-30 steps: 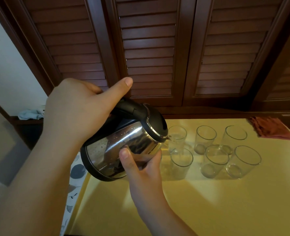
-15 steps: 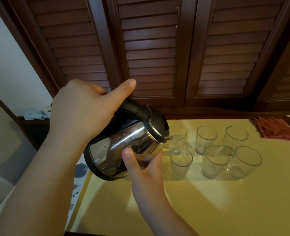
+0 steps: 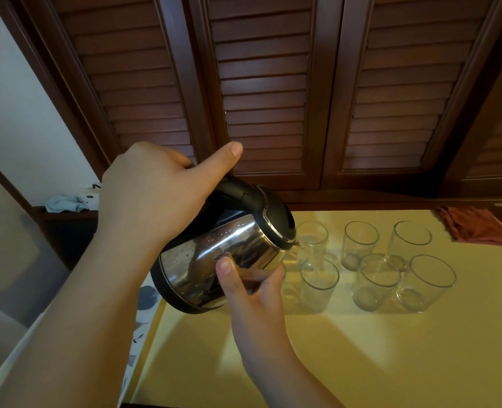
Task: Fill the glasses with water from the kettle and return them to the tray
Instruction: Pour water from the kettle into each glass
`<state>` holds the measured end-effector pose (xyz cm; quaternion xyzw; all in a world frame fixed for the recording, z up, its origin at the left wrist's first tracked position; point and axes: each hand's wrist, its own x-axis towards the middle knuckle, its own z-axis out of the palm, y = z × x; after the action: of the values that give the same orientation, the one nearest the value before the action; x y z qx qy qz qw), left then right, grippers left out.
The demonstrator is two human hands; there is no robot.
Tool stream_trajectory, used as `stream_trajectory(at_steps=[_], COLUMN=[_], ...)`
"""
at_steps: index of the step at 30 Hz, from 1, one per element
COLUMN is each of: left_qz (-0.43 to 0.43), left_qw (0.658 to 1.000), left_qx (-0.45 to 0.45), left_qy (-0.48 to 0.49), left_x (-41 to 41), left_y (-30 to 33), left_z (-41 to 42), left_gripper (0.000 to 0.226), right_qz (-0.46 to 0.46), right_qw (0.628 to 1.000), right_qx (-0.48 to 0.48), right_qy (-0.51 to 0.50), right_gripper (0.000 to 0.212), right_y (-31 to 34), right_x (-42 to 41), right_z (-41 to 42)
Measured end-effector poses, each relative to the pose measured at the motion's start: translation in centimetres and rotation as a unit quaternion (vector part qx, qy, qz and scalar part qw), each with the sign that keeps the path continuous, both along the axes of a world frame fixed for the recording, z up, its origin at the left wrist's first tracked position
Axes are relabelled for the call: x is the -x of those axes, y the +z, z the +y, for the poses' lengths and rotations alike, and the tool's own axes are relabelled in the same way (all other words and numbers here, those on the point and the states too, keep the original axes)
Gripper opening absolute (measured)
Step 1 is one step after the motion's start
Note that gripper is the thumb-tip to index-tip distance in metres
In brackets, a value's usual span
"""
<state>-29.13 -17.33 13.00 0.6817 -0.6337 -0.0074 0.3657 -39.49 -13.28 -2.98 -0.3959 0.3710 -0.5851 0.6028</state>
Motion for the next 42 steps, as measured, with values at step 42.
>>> stream_trajectory(at_steps=[42], left_qz=[0.071], left_qw=[0.996], left_qx=[0.012], left_qy=[0.047], left_x=[1.9], left_y=[-0.6], left_z=[0.6], left_gripper=[0.082], right_qz=[0.007], right_qw=[0.999], right_qx=[0.027], right_qy=[0.038], right_gripper=[0.081], right_y=[0.3], right_x=[3.1], right_z=[-0.4])
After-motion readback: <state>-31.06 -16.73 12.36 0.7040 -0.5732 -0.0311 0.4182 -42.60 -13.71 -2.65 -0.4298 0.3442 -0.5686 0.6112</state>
